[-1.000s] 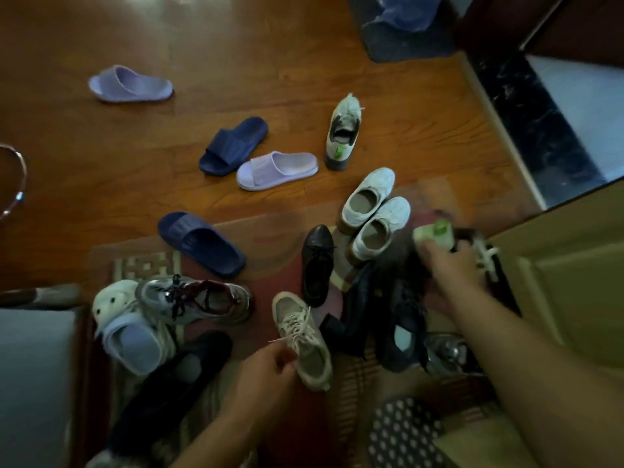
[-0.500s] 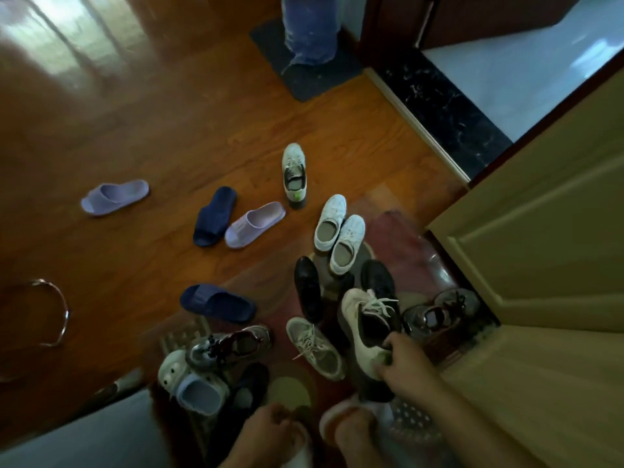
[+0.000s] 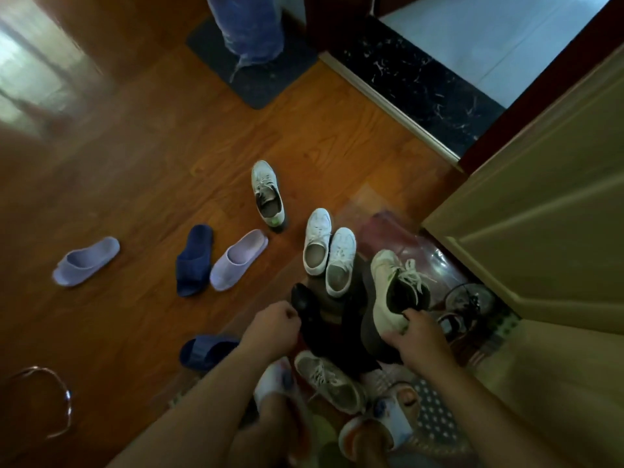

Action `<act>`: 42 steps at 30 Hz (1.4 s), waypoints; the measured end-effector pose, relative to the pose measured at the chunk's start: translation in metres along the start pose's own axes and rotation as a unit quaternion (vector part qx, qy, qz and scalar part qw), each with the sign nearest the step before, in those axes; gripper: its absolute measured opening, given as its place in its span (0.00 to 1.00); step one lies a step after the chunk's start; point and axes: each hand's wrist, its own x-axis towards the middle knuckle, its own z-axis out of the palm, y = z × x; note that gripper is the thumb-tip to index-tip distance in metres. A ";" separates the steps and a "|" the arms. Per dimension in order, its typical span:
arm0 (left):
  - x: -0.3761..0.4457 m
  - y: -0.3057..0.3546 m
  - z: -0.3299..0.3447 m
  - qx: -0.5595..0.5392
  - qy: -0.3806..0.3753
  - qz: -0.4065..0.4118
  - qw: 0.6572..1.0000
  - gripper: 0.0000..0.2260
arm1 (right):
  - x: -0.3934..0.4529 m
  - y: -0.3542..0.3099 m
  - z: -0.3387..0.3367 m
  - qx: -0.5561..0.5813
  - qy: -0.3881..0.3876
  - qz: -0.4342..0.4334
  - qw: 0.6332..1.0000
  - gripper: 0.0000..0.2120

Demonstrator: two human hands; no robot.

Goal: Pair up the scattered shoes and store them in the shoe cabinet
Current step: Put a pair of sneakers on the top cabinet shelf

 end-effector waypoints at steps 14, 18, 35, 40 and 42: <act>0.373 -0.023 -0.118 0.202 0.013 -0.005 0.979 0.22 | 0.193 -0.094 0.049 0.017 0.070 0.076 0.995 0.11; 0.456 -0.057 -0.092 0.186 -0.032 -0.015 0.982 0.32 | 0.250 -0.114 0.083 0.039 0.143 0.087 0.985 0.11; 0.200 0.016 -0.187 -0.008 -0.063 0.051 0.997 0.05 | 0.056 -0.137 0.031 0.084 0.126 0.204 0.967 0.18; 0.052 0.076 -0.179 0.130 -0.123 0.146 0.973 0.12 | -0.072 -0.128 -0.007 0.145 0.037 0.245 0.958 0.22; 0.016 0.089 -0.167 0.175 -0.145 0.147 0.963 0.10 | -0.106 -0.118 -0.002 0.107 0.001 0.214 0.971 0.24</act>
